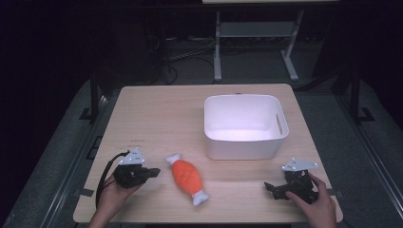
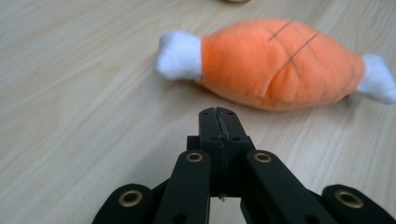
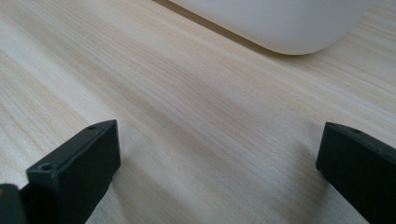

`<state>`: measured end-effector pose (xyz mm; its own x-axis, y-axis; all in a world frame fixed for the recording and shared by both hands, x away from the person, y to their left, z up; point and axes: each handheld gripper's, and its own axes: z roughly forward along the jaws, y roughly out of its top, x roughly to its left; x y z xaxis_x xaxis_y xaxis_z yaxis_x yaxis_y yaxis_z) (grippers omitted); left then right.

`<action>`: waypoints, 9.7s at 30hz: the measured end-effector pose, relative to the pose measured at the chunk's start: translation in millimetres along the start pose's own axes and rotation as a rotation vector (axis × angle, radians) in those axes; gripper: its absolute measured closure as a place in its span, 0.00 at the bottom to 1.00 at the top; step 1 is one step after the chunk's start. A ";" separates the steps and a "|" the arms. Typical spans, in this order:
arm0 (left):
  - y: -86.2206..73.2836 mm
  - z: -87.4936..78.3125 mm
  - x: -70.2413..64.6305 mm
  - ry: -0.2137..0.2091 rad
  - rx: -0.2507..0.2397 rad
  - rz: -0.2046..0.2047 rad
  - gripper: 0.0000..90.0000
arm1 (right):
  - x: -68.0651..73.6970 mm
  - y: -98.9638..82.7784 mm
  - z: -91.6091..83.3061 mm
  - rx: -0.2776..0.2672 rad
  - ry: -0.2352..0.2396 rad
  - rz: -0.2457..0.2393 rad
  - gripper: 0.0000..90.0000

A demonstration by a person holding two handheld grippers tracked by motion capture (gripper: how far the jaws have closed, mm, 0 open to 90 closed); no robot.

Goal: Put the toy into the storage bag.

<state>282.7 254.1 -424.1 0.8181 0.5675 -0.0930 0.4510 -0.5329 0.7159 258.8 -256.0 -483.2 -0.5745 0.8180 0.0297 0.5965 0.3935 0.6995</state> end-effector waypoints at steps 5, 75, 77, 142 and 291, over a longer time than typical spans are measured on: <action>13.8 2.5 0.9 -0.028 -0.001 0.013 1.00 | 0.0 0.0 0.0 0.000 0.000 0.000 0.00; 53.8 70.6 34.8 -0.067 0.155 0.049 0.99 | 0.0 0.0 0.0 0.000 0.000 0.000 0.00; 50.5 67.5 34.4 -0.065 0.157 0.050 1.00 | 0.0 0.0 0.0 0.000 0.000 0.000 0.00; -2.1 10.4 7.6 -0.019 0.039 -0.097 0.40 | 0.0 0.0 0.0 0.000 0.000 0.000 0.00; 46.5 29.0 -12.5 -0.286 -0.008 0.081 0.49 | 0.0 0.0 0.0 0.000 0.000 0.000 0.00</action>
<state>303.8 204.1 -409.7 0.9192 0.3228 -0.2254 0.3780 -0.5636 0.7345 258.8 -256.1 -483.2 -0.5746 0.8179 0.0292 0.5961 0.3938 0.6997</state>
